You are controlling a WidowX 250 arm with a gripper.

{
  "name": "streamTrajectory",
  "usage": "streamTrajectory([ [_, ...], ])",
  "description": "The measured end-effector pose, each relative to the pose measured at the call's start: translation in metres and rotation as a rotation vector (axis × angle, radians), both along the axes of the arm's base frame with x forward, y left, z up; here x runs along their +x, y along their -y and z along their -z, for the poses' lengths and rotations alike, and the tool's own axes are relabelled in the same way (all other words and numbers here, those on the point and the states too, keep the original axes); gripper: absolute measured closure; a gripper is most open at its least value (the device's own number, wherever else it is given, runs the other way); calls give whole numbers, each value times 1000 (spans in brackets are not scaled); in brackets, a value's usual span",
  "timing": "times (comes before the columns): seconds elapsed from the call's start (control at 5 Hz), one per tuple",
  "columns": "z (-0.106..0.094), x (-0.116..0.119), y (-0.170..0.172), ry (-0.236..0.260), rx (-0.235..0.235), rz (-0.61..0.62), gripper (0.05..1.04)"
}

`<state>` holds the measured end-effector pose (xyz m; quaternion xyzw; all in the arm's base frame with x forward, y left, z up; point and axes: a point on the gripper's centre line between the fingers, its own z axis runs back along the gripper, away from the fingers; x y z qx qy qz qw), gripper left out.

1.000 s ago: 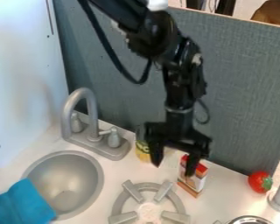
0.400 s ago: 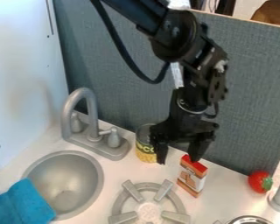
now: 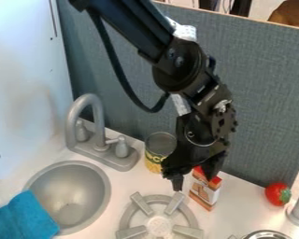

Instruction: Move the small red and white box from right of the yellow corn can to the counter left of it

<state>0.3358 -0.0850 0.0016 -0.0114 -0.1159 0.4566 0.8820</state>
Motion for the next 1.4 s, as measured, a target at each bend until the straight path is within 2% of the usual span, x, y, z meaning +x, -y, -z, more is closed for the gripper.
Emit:
streamTrajectory([
  [0.4,1,6,5,108,22,-45,83],
  [0.6,4,15,8,124,12,-61,83],
  [1.4,33,48,19,55,39,-76,83],
])
